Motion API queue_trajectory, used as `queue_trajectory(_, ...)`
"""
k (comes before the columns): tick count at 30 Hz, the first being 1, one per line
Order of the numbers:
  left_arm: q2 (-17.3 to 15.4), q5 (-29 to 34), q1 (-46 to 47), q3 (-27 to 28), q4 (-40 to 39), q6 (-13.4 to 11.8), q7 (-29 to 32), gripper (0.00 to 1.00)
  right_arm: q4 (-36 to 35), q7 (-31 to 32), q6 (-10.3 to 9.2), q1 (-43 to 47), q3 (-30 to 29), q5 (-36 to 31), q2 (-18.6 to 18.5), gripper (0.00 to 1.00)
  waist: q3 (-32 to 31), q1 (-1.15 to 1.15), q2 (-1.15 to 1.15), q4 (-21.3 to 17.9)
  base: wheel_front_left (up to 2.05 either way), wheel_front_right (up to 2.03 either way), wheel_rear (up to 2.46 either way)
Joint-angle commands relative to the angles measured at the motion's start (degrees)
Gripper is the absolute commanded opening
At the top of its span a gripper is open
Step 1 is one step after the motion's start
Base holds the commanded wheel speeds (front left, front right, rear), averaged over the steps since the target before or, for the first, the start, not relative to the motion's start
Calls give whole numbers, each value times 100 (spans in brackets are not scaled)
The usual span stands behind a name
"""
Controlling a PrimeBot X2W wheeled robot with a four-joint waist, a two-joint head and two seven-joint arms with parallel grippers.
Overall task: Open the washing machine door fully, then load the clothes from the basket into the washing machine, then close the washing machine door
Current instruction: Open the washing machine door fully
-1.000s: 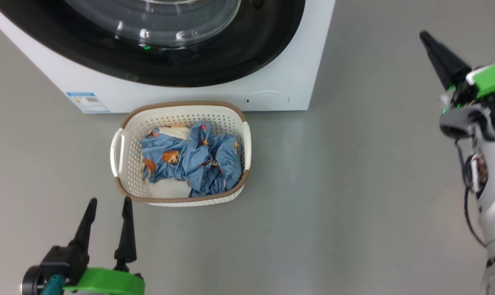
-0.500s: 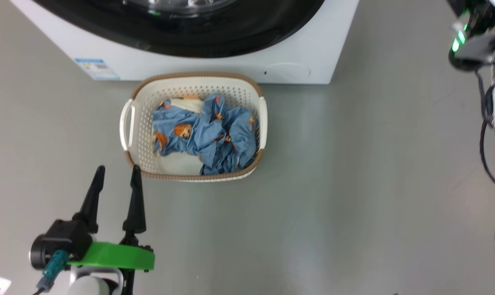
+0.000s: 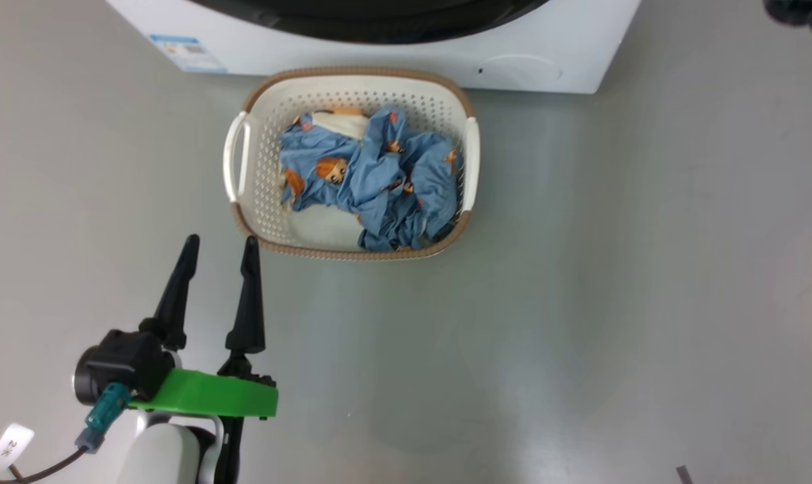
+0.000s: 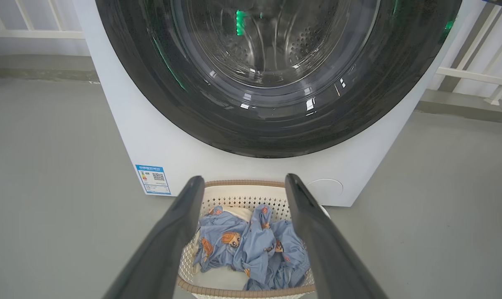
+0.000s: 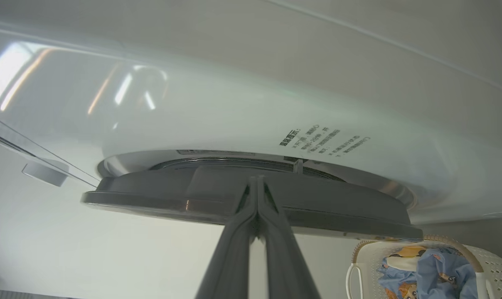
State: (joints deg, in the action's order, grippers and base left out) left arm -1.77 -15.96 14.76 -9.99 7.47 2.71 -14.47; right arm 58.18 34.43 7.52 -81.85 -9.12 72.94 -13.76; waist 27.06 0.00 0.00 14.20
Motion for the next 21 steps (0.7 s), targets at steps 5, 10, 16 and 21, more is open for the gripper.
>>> queue_trajectory(5, -110, -167, 203, -1, -182, -69, -52, 100, 179, -135, -3, -692, 44, -378, 177, 0, 341, 0, 0, 315, 0, 0, 0)
queue_trajectory(10, -110, -282, 268, -87, -250, -125, -52, 100, 350, -200, -3, -896, 37, -523, 183, 0, 408, 0, 0, 449, 0, 0, 0)
queue_trajectory(16, -110, -403, 265, -215, -312, -165, -52, 100, 631, -400, -3, -1181, -12, -701, 186, 0, 476, 0, 0, 611, 0, 0, 0)
queue_trajectory(21, -110, -449, 296, -245, -342, -184, -52, 100, 825, -468, -3, -1342, -13, -824, 195, 0, 529, 0, 0, 702, 0, 0, 0)
